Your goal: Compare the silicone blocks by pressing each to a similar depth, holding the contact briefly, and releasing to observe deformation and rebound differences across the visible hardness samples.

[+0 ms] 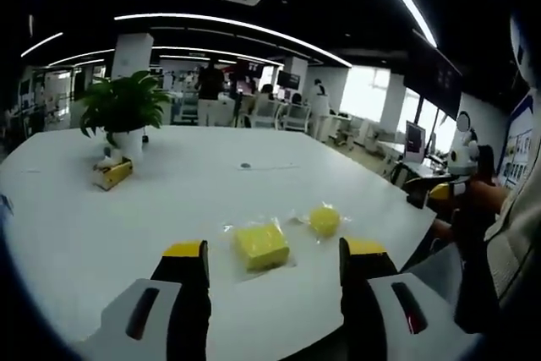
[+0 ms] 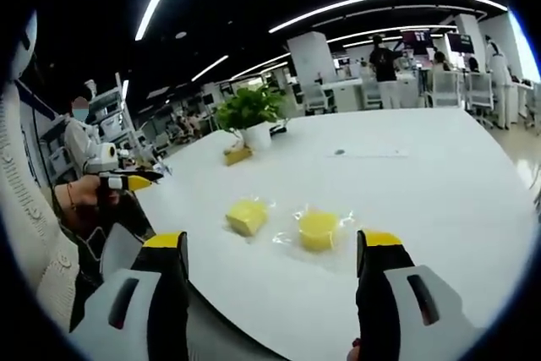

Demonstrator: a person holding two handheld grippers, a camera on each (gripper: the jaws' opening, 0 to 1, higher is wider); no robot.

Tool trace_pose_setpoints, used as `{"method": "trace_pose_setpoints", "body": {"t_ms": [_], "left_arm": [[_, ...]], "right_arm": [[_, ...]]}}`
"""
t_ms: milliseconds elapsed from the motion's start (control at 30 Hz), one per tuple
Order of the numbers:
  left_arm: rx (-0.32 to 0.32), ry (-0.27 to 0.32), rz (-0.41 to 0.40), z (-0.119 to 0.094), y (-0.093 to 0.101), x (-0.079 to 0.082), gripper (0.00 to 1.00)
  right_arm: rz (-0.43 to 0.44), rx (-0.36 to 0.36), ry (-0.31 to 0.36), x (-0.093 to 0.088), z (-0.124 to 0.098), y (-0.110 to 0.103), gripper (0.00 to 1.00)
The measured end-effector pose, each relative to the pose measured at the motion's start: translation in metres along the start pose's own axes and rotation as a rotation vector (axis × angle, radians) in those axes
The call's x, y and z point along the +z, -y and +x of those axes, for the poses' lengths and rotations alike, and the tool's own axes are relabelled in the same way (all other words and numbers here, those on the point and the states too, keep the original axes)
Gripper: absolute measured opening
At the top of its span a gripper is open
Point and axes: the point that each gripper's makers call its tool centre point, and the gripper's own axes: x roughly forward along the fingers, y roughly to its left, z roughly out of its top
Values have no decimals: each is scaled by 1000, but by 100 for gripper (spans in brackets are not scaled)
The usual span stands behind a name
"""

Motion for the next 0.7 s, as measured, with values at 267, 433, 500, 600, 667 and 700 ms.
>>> {"method": "trace_pose_setpoints", "body": {"t_ms": [267,433,500,600,667,700], "left_arm": [[-15,-6,11,2,6,1,61],[-22,-13,18,3,7,-1,61],[-21,-22,22,3,7,-3,61],[-20,-18,26,2,6,-2,61],[-20,-17,26,1,6,-2,61],[-20,-21,28,0,5,-3,61]], "right_arm": [[-4,-7,2,1,-3,-1,76],[-2,-5,6,2,-4,-4,77],[-11,-5,-1,0,-5,-6,77],[-15,-3,-3,0,-6,-8,77],[-14,-3,-2,-1,-7,-9,77],[-16,-6,-5,-2,-7,-9,77]]}}
